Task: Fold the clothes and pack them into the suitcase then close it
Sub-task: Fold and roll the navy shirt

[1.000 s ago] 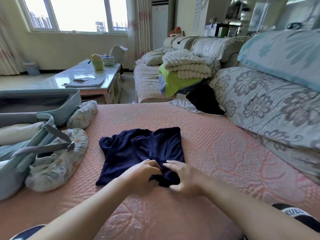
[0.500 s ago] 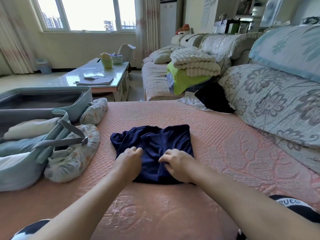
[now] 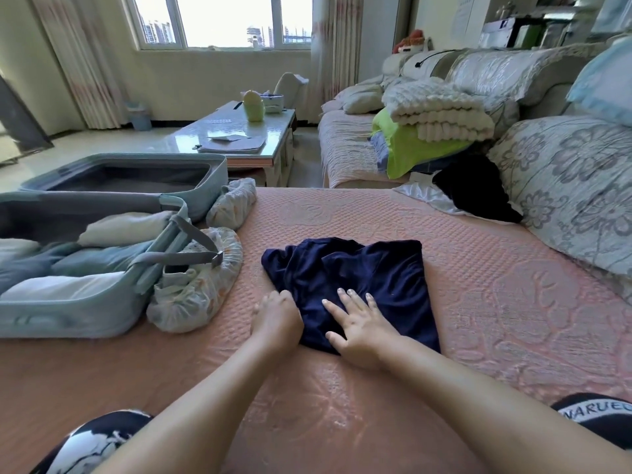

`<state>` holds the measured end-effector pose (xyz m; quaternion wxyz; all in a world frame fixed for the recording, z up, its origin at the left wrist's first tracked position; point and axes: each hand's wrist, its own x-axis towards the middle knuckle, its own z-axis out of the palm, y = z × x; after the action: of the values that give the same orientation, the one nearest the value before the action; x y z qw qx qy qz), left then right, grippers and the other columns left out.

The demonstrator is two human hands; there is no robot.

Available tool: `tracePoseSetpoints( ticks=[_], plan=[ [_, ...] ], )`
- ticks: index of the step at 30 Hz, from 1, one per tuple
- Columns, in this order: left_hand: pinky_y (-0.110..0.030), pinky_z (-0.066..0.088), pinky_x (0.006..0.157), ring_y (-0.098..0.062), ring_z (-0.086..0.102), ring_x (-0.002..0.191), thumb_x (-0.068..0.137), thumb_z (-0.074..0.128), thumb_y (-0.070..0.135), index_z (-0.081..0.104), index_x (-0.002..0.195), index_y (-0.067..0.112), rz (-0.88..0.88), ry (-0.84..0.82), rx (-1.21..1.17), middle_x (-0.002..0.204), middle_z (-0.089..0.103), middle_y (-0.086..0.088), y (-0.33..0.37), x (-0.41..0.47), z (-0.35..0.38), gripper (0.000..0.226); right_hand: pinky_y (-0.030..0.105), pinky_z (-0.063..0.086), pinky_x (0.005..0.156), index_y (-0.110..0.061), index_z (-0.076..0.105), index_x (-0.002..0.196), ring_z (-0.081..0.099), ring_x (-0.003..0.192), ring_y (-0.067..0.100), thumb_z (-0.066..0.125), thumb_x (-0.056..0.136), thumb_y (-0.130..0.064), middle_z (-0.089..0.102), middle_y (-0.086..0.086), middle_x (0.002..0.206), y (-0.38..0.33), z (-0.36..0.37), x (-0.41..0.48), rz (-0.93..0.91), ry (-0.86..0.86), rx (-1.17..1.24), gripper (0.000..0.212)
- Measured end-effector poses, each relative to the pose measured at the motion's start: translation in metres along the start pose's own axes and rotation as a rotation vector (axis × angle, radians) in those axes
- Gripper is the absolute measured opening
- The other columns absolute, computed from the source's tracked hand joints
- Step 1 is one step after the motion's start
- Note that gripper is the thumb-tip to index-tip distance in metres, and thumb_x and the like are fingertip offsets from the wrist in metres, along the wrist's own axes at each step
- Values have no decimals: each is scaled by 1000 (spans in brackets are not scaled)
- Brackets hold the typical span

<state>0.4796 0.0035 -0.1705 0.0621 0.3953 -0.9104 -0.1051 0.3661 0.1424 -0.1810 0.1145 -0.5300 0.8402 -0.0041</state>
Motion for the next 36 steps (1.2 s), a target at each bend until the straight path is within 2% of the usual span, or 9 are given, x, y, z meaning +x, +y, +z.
tracePoseSetpoints(
  ticks=[9,14,17,21,23,25,28,32,36],
  plan=[
    [-37,42,96,-27,53,113,99,53,26,57,115,11,312,112,-492,123,55,-9,82,19,-22,22,28,30,116,-33,22,157,34,144,14,60,96,-17,28,-4,161,59,-44,-25,91,395,840,74],
    [-36,43,97,-18,56,105,96,60,30,65,108,16,733,-197,-317,112,59,0,131,0,0,19,35,39,112,-39,47,144,45,132,12,53,97,-13,44,-13,142,116,-60,-43,98,453,706,54],
    [-21,47,82,-3,59,88,100,51,40,68,112,23,709,-409,-319,102,65,6,144,-10,0,27,32,37,112,-33,63,131,49,129,9,50,99,-24,56,-9,135,129,-54,-42,85,330,600,36],
    [-29,50,66,-9,60,71,88,59,25,69,81,24,606,-49,-375,75,62,9,122,16,-22,12,39,39,108,-32,65,126,51,127,17,46,97,-46,58,-4,135,122,-51,-30,147,137,288,38],
    [-30,47,72,-14,59,89,83,62,32,62,94,33,636,6,-240,99,55,14,103,33,-30,11,41,34,111,-29,58,136,45,133,21,45,93,-54,51,-2,144,114,-54,-22,175,109,110,51],
    [-30,42,74,-16,54,104,77,68,53,50,123,36,653,-132,12,124,42,13,88,43,-31,52,42,28,112,-28,57,135,42,134,23,44,87,-66,48,0,144,107,-58,-13,186,127,3,63],
    [-28,42,75,-19,56,110,72,72,59,46,137,37,624,-233,217,130,44,11,82,49,-27,74,46,25,113,-33,51,129,39,129,23,46,67,-84,43,-1,137,100,-63,-7,128,207,-106,80],
    [-31,52,70,-23,62,82,83,62,20,69,96,23,599,-138,41,82,62,5,99,61,-31,14,43,30,105,-33,36,136,42,126,23,65,67,-75,39,-1,139,91,-62,-2,64,287,-127,86],
    [-31,55,76,-20,67,81,77,56,-4,72,98,19,658,41,-469,93,68,1,120,72,-38,35,37,44,83,-27,61,108,65,99,28,61,84,-47,65,-1,106,99,-61,-1,121,560,16,31]
  ],
)
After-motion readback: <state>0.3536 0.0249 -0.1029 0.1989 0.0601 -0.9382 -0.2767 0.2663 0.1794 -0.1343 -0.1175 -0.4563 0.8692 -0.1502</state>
